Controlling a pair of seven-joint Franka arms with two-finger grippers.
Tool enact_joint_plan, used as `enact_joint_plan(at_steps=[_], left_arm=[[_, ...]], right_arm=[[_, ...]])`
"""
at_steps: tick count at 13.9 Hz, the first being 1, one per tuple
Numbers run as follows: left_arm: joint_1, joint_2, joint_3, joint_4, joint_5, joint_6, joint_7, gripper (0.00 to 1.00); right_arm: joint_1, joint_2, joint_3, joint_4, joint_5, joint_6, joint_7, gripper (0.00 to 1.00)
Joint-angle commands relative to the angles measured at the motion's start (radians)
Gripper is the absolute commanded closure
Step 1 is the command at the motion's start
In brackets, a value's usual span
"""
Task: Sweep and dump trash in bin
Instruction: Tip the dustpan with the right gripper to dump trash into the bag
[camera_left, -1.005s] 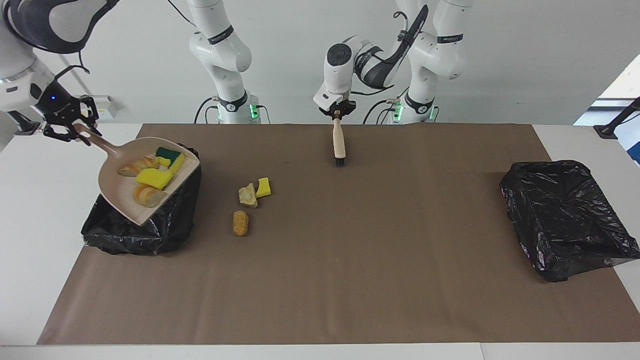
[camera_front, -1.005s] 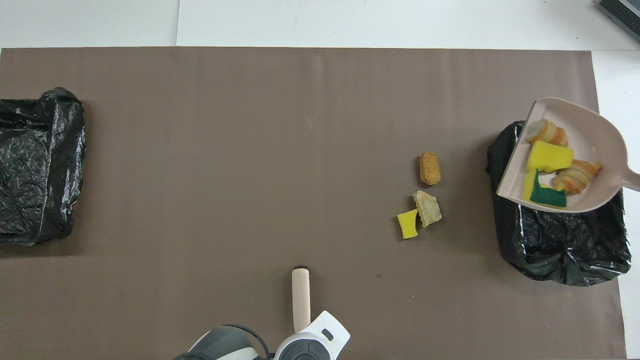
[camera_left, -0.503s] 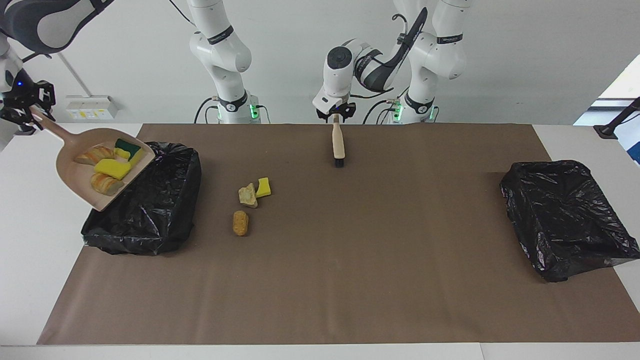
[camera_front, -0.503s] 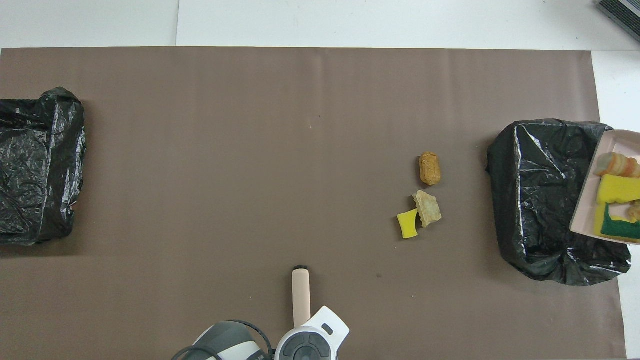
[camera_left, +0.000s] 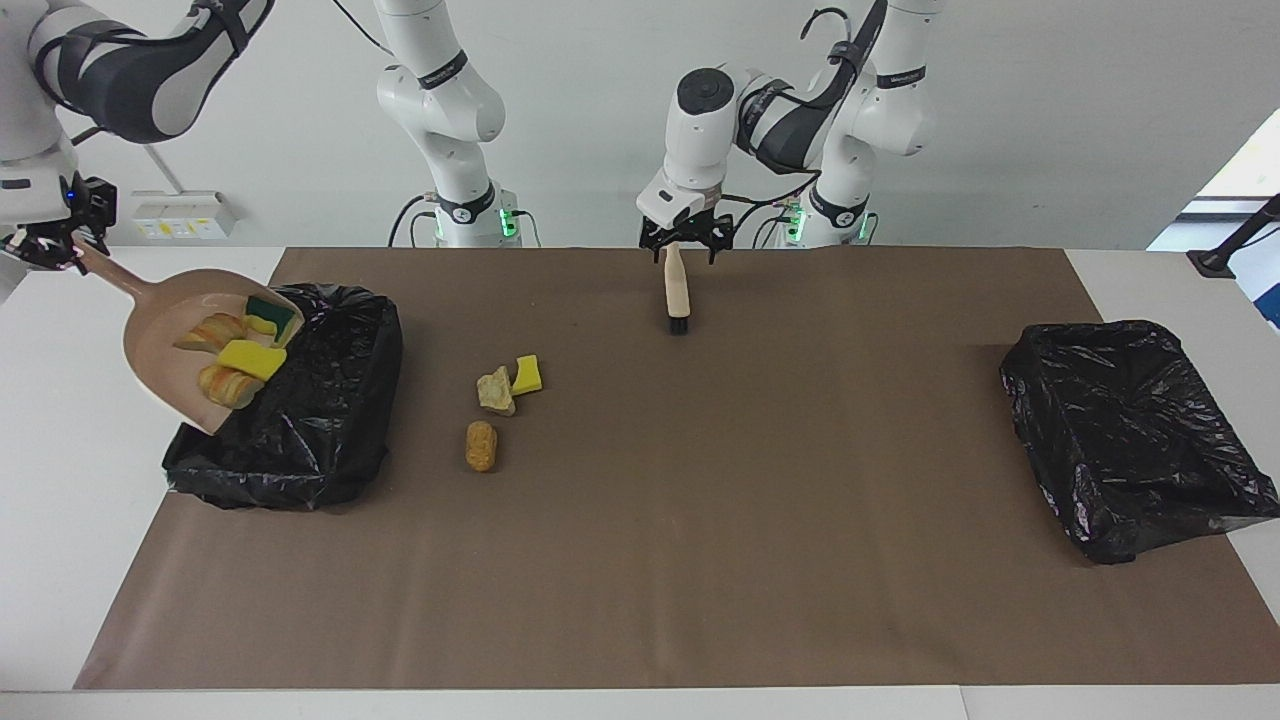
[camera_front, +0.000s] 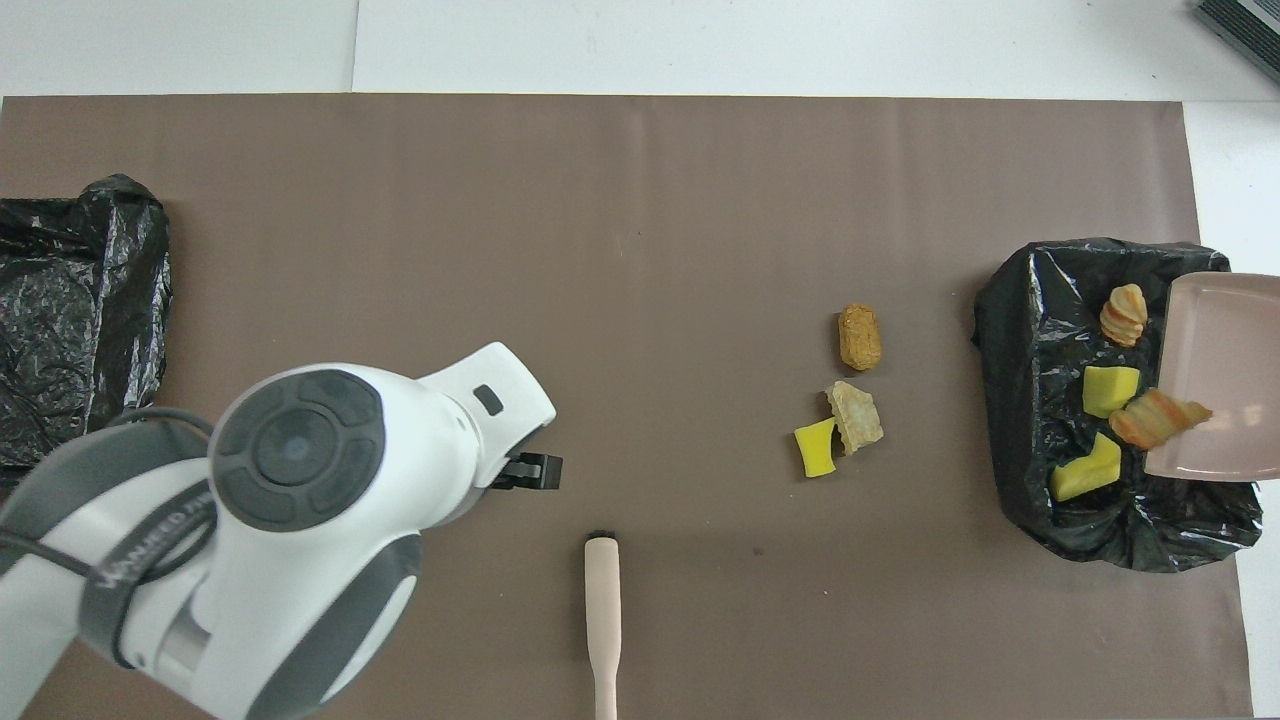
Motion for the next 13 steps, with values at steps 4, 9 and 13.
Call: enact_joint_plan(at_steps=[4, 9, 13], left_arm=[[0.225, 0.039, -0.013, 0.309, 0.018, -0.275, 0.279, 0.0], [0.297, 0.132, -0.007, 0.493, 0.013, -0.392, 0.344, 0.0], [0.356, 0.108, -0.01, 0.485, -0.021, -0.395, 0.405, 0.0]], right_arm=[[-0.019, -0.057, -0.015, 0.037, -0.014, -0.083, 0.007, 1.0], [-0.07, -0.133, -0.016, 0.085, 0.224, -0.18, 0.227, 1.0], [-0.016, -0.134, 0.133, 0.068, 0.279, -0.257, 0.656, 1.0]])
